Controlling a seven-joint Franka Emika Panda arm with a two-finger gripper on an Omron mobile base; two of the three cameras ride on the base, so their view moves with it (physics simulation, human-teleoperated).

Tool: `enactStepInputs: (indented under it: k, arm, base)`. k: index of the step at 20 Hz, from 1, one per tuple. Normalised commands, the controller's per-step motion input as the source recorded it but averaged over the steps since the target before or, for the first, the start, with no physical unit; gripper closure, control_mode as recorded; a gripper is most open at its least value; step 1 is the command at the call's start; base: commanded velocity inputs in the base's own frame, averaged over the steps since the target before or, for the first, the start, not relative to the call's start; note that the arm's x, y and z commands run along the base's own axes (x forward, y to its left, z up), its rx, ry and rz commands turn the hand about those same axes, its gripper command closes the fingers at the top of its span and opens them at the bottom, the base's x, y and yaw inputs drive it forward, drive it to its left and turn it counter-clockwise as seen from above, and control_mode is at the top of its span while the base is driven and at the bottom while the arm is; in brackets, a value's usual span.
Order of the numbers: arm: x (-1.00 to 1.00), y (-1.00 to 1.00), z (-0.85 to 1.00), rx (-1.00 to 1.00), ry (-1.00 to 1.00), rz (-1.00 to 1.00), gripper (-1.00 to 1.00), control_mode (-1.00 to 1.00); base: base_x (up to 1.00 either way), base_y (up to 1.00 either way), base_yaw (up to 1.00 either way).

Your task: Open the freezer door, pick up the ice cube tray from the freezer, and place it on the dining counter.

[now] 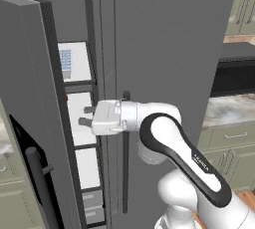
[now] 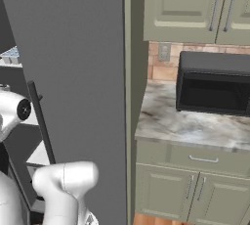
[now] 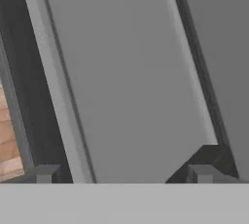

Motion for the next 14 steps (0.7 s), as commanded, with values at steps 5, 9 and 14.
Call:
enactStepInputs:
  k: [5,9,14]
  arm:
    - [0.08,0.73,-0.15,0.0,0.0,0.21,-1.0,-1.0]
    - [0.15,0.61,-0.01,0.0,-0.02,0.12,-1.0,-1.0]
    - [0.09,0.5,0.0,0.0,-0.05,0.09,-1.0,-1.0]
  base:
    - [0.0,0.0,0.0]
    - [0.0,0.0,0.0]
    - [0.0,0.0,0.0]
